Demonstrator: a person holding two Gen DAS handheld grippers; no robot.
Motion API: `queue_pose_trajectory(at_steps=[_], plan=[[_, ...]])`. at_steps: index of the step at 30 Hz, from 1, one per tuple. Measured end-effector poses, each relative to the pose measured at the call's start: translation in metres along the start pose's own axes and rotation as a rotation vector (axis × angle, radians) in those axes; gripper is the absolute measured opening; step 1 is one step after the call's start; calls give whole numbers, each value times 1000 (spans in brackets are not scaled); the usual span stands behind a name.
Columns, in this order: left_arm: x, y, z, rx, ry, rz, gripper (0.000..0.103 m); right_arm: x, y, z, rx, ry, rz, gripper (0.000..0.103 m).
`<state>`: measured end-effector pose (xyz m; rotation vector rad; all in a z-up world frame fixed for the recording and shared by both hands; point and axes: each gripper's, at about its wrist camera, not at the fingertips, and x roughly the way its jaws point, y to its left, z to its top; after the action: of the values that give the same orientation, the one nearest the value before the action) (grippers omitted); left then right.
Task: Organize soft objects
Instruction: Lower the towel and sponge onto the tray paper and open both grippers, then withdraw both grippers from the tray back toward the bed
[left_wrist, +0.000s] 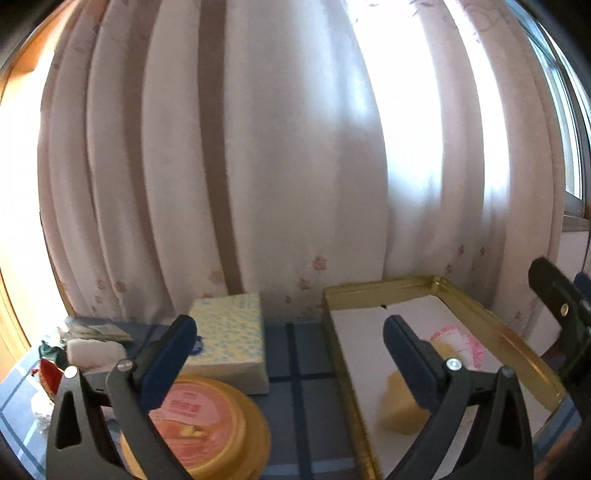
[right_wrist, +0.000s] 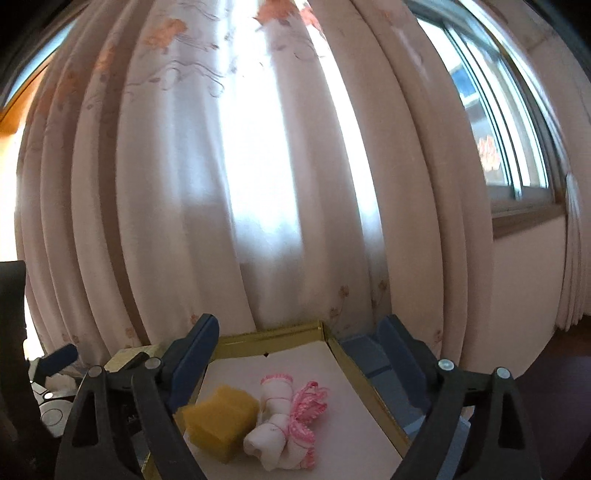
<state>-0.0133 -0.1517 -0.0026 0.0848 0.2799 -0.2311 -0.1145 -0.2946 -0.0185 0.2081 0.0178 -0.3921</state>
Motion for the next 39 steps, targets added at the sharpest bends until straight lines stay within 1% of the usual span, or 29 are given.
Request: queue_pose_trajectory(at_steps=[2,4,7,9,12,19,26,31,36,39], plan=[[-5,1,-5,30,-24,12,102,-3,5,-1,-12,-15,-2,90],[-8,1,-7,42,-15,7,102,-7,8,-2,-23,-27,-4,91],[-15,13,-9,-2,-20,-20,102,-11,9,-3,-23,-33,-10,91],[-14,21,-11,-40,-1,-29,102,-14,6,-2,-11,-47,-20,91],[-13,26,-14,-59,17,-22,102,-19,2,-3,6,-62,-33,91],[-16,27,-17,-45,21,-28,102,-15,-3,-4,67,-13,-25,91],[-21,34,-20,-49,28,-19,102,-15,-6,-8,127,52,-44,91],[-24,41,-22,-59,32,-20,102,-17,5,-10,87,66,-63,91],[-28,49,-25,-61,37,-17,102,-24,24,-10,11,44,-54,91],[-29,53,-26,-63,39,-15,102,-28,32,-11,1,38,-37,91]])
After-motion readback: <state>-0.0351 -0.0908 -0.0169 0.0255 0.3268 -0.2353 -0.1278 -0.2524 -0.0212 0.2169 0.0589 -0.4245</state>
